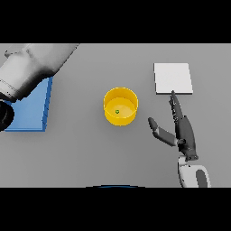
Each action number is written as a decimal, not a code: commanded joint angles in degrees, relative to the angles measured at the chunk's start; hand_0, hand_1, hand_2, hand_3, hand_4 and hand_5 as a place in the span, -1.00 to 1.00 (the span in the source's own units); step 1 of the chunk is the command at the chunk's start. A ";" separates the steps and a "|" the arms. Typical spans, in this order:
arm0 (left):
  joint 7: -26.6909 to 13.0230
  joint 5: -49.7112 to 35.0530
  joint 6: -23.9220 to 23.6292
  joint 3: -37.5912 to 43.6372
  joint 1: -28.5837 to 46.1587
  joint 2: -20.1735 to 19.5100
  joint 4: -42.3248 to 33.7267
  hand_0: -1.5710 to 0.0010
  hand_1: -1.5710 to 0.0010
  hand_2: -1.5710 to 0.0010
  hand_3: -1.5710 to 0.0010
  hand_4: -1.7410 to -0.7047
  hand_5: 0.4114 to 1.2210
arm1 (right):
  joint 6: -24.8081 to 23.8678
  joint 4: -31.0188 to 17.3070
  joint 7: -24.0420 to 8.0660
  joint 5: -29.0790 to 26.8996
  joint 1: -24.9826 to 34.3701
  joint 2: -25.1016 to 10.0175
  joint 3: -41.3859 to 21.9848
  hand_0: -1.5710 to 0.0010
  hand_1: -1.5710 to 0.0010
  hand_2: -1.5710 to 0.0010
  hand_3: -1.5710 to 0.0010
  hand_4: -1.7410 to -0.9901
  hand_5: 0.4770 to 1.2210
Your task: Pick up the red beaker and tilt it to pour out 1 green nut into yellow bowl. Pick up the yellow bowl and place it on the metallic measuring scale.
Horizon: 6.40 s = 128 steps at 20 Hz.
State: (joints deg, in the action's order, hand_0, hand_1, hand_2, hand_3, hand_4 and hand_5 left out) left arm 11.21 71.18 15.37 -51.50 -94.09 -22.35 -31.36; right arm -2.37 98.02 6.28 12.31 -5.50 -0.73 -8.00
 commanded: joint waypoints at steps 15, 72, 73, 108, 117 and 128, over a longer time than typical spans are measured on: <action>-21.51 -43.44 -10.09 45.30 22.14 -14.22 10.43 -1.00 -1.00 -1.00 -0.99 -1.00 1.00 | 1.29 -1.20 0.81 1.09 1.21 -2.24 -0.67 1.00 1.00 1.00 1.00 0.62 -0.58; -36.01 -65.43 -9.99 50.21 68.54 -10.25 -37.18 1.00 1.00 1.00 1.00 0.80 -0.30 | 22.87 -23.70 4.68 35.99 38.35 -19.76 -27.47 1.00 1.00 1.00 1.00 0.56 -0.53; -36.33 -65.15 -9.90 50.29 67.72 -10.58 -36.61 1.00 1.00 1.00 1.00 0.80 -0.30 | 23.71 -24.86 5.03 36.33 39.26 -19.78 -28.07 1.00 1.00 1.00 1.00 0.55 -0.51; -34.60 -64.89 -8.31 50.08 67.71 -11.83 -36.22 1.00 1.00 1.00 1.00 0.86 -0.28 | 36.75 -25.51 1.03 32.38 47.33 -21.79 -28.59 -0.98 -0.98 -0.90 -0.47 -0.98 0.99; -35.29 -66.30 -8.02 50.98 66.94 -11.54 -36.05 1.00 1.00 1.00 1.00 0.79 -0.26 | 36.06 -22.80 -2.02 31.79 47.18 -27.64 -24.47 -0.96 -1.00 -0.89 -0.52 -1.00 1.00; -38.96 -67.01 -8.89 51.00 69.12 -11.40 -39.99 1.00 1.00 1.00 1.00 0.72 -0.14 | 23.69 -40.86 2.77 33.50 53.09 -31.45 -18.78 -1.00 -1.00 -0.98 -0.47 -1.00 1.00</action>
State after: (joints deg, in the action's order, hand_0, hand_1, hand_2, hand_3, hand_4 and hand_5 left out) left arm -27.69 4.16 6.49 -0.51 -24.96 -33.74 -71.36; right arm 21.33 57.13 8.82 45.84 47.57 -32.21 -26.77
